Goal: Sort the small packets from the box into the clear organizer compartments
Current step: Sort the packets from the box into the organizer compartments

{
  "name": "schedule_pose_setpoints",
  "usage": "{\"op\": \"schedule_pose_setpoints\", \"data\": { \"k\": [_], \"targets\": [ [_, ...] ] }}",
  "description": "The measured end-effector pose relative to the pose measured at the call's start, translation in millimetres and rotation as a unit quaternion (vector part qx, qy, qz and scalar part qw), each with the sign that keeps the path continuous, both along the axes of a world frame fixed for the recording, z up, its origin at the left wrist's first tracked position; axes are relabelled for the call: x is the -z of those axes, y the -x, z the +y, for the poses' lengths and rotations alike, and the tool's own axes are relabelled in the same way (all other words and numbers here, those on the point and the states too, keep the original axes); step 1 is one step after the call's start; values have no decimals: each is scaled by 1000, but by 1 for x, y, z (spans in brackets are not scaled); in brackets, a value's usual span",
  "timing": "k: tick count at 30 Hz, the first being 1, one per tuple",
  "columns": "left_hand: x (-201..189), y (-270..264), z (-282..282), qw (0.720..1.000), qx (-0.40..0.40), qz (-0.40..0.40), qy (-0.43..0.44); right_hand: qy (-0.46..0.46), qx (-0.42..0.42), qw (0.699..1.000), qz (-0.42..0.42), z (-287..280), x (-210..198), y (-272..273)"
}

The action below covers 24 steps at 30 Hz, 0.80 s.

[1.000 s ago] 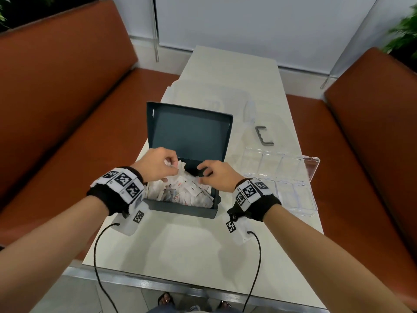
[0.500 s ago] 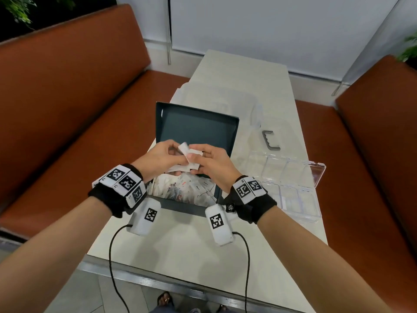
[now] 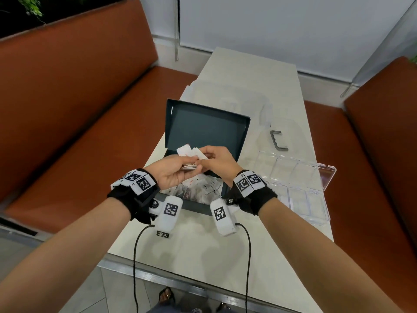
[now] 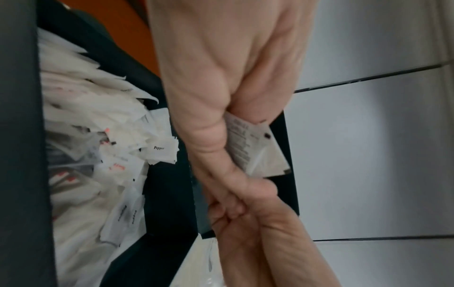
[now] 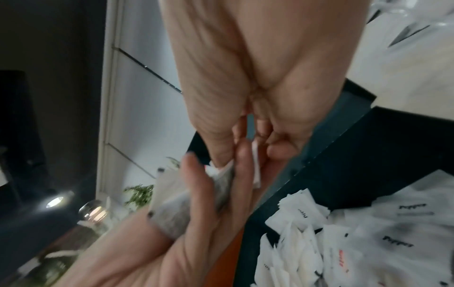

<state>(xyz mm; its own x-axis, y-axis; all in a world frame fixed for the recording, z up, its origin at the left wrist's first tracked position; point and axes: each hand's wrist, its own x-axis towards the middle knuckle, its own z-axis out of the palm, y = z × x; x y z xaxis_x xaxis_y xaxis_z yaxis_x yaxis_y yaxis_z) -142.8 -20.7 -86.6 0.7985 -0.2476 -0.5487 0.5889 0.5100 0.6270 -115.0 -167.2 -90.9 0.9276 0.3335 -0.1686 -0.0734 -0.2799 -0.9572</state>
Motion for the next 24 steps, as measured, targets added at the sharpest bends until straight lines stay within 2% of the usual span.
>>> {"op": "schedule_pose_setpoints", "data": {
  "k": [3,5,7,10,12,17,24],
  "targets": [
    [8,-4,8,998,-40,19,-36,42,39,997,49,-4,9,-9],
    [14,-3,13,995,-55,25,-80,198,6,980,16,-4,18,-13],
    [20,0,16,990,-55,25,-126,376,-87,922,-14,0,28,-9],
    [28,3,20,990,-41,48,-128,501,-167,849,-7,11,45,-1],
    [30,4,24,993,-35,56,-93,527,-173,832,-8,16,51,2],
    [29,3,27,998,-30,59,-19,500,-169,849,-11,15,48,1],
    [28,-3,29,992,-61,104,34,534,-207,820,-25,7,44,7]
  ]
}}
